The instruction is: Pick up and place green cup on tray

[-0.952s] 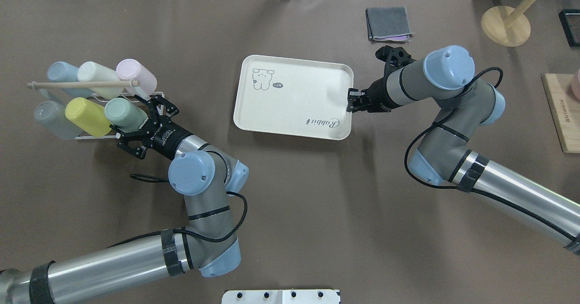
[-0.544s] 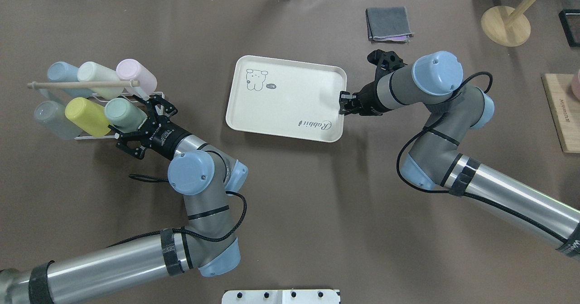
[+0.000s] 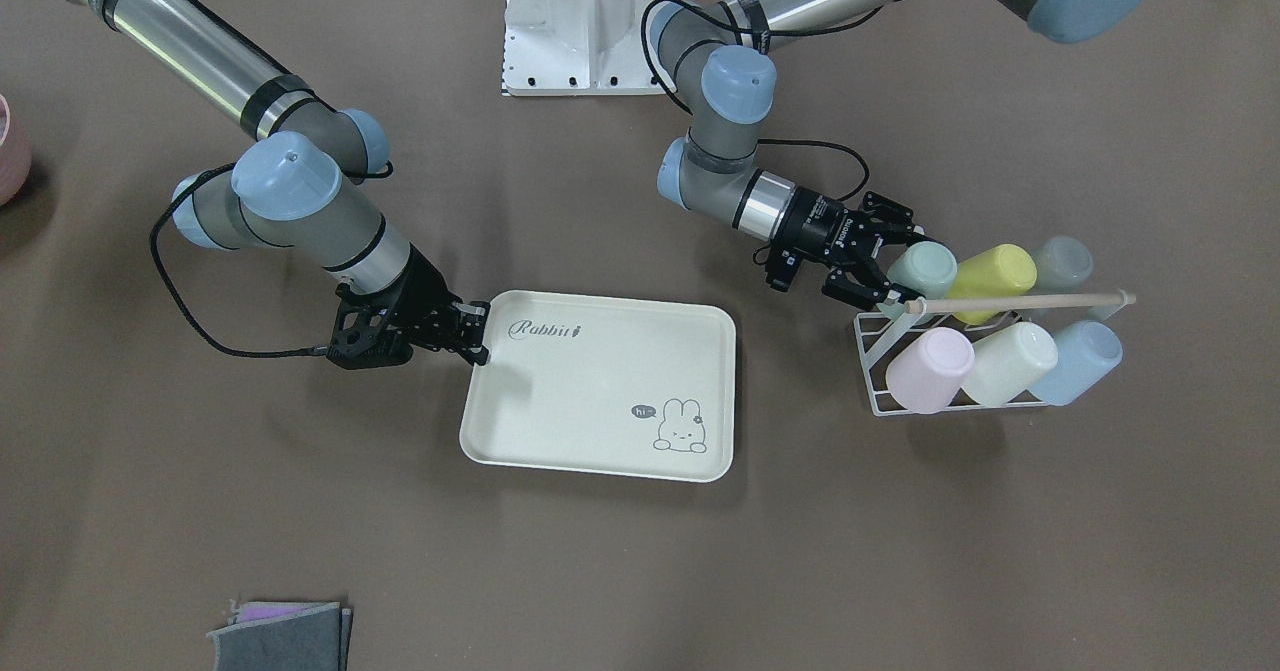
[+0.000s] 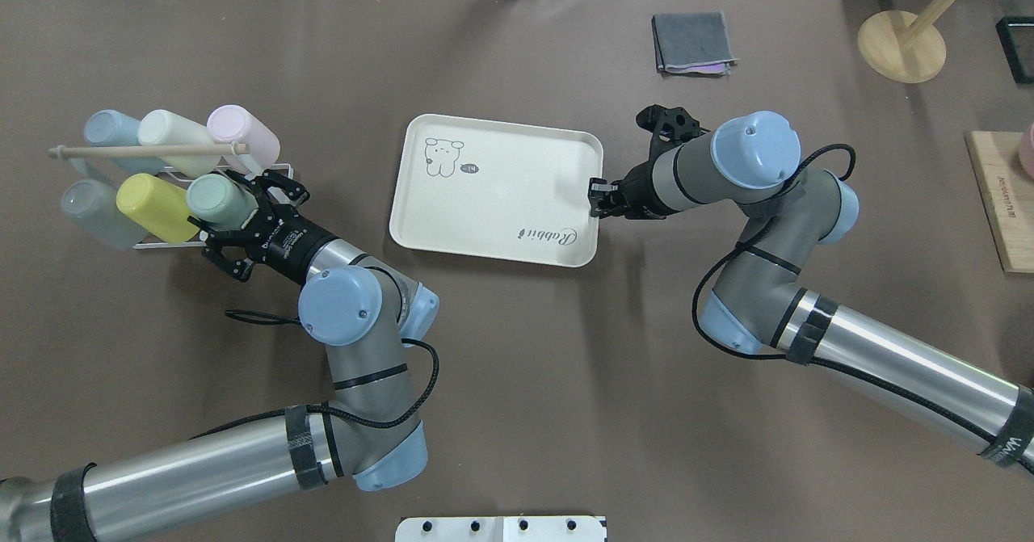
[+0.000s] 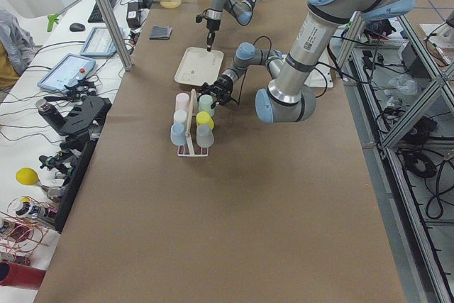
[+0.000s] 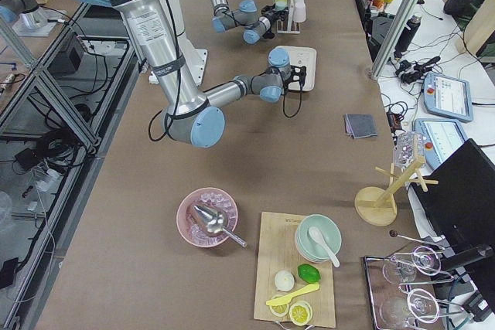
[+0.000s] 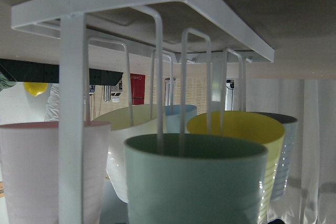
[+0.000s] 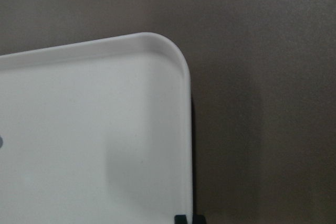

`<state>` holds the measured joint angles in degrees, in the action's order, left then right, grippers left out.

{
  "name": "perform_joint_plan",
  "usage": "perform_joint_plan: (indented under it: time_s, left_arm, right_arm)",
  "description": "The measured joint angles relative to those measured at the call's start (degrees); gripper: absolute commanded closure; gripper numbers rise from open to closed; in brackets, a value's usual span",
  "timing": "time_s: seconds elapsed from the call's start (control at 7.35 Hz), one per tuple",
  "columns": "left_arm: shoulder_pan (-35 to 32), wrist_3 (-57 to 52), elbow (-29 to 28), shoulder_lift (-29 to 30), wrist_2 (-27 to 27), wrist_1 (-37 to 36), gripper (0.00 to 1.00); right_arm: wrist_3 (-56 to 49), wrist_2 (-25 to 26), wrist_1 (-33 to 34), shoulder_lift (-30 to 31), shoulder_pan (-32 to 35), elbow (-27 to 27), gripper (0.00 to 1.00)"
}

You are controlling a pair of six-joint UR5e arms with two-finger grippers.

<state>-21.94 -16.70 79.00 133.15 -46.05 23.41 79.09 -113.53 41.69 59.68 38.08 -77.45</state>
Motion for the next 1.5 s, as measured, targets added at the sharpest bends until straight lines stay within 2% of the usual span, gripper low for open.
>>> perform_joint_plan:
  time_s: [0.41, 0.54, 0.95, 1.36, 1.5]
  left_arm:
    - [-0.03, 0.1, -0.01, -0.11, 0.08, -0.75, 0.88]
    - [-0.02, 0.23, 0.05, -0.19, 0.08, -1.24, 0.92]
    - [0.16, 0.66, 1.72, -0.18, -0.54, -3.18, 0.93]
    - [0.29, 0.76, 8.19, 0.15, -2.82, -8.1, 0.94]
    - [0.24, 0.73, 11.12, 0.17, -3.69, -9.83, 0.93]
  right_arm:
    - [-5.73, -3.1, 0.38, 0.18, -0.02, -0.03, 1.0]
    - [-6.77, -4.21, 0.5, 0.22, 0.25, -0.06, 1.0]
    - [-8.1, -8.83, 0.64, 0.45, 2.8, 0.05, 1.0]
    - [-8.47, -9.13, 0.62, 0.67, 2.78, 0.33, 1.0]
    - [-8.25, -9.11, 0.58, 0.67, 2.68, 0.45, 0.05]
